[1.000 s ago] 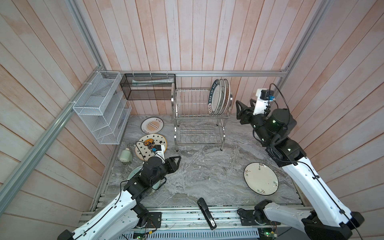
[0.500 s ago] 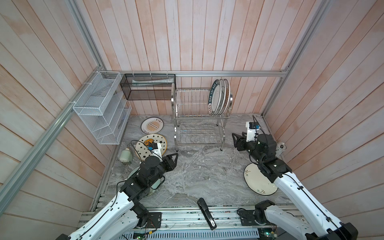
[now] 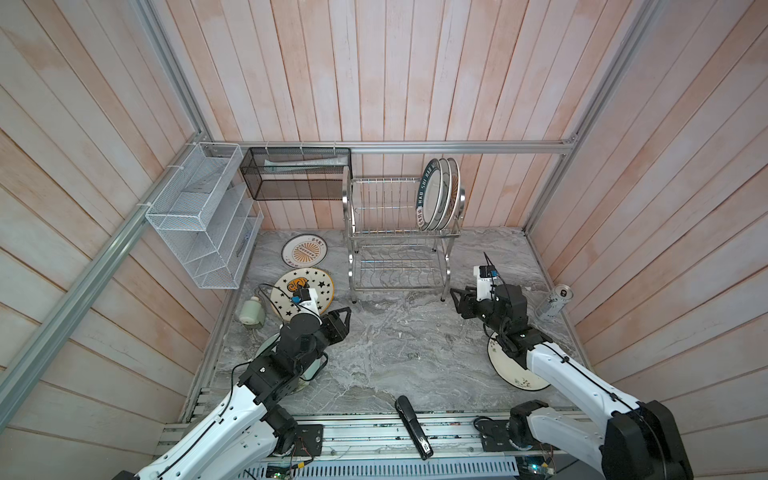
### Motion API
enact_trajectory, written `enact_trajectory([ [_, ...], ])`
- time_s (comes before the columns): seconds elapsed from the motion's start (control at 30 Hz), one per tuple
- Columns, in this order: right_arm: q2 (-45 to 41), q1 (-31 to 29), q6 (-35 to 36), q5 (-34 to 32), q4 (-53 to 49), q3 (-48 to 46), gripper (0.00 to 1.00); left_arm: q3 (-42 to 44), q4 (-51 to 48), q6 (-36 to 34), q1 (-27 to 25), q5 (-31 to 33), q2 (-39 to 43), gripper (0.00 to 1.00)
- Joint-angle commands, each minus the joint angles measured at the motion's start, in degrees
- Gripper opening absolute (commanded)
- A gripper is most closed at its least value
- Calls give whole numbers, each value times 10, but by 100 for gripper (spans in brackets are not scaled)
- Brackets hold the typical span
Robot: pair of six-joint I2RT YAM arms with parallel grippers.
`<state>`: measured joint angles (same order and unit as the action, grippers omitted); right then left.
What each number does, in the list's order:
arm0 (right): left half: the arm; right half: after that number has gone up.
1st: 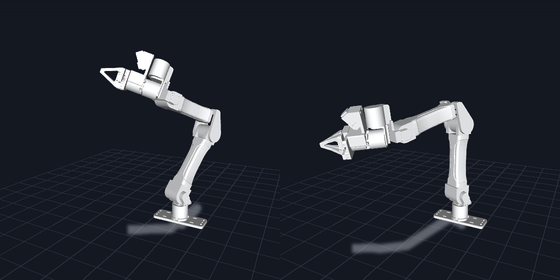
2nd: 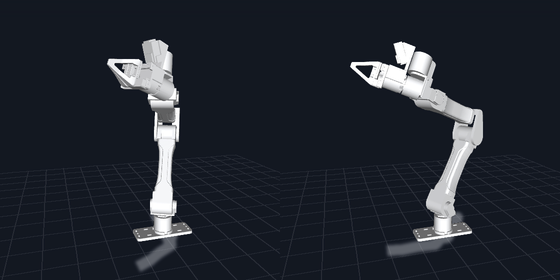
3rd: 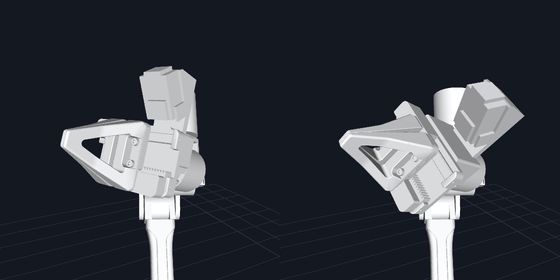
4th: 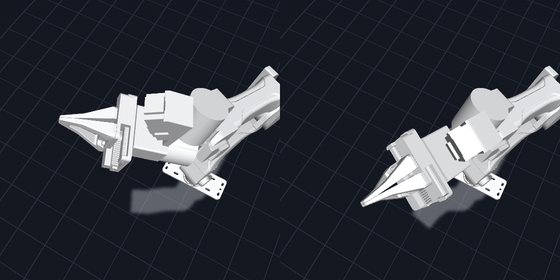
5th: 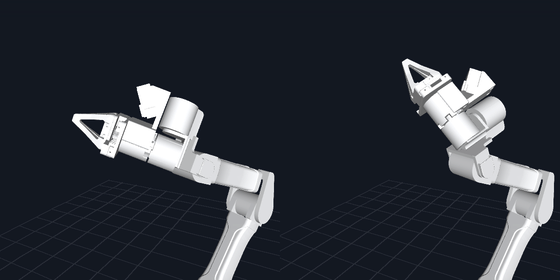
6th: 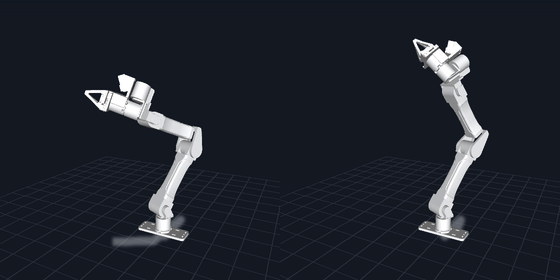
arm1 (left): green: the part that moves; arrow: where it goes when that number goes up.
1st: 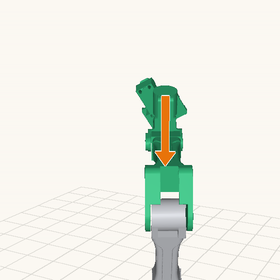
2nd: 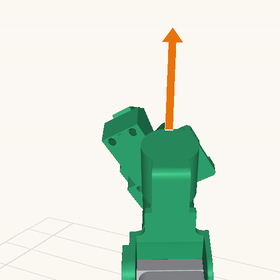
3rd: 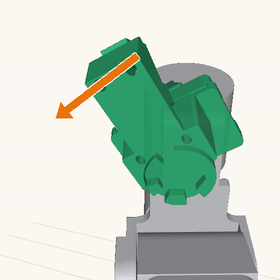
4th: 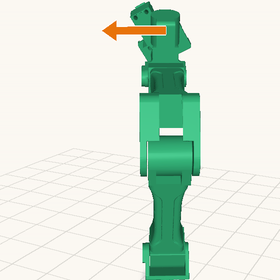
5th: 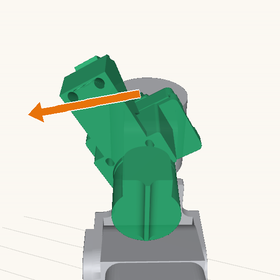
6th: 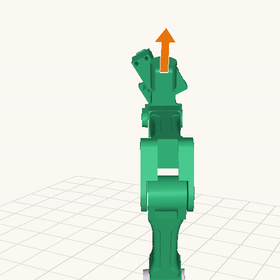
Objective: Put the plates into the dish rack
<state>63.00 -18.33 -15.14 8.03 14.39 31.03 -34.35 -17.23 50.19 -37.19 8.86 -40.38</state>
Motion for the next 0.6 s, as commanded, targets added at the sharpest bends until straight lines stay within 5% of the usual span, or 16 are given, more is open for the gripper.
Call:
enact_trajectory([
  [0.0,20,16,3,32,41,16,52,2,-6,3,-2,9,5,50],
  [0.27,77,36,13,59,72,40,40,1,-7,3,-1,9,6,50],
  [0.57,151,40,12,53,83,82,43,-2,-7,0,-1,6,6,50],
])
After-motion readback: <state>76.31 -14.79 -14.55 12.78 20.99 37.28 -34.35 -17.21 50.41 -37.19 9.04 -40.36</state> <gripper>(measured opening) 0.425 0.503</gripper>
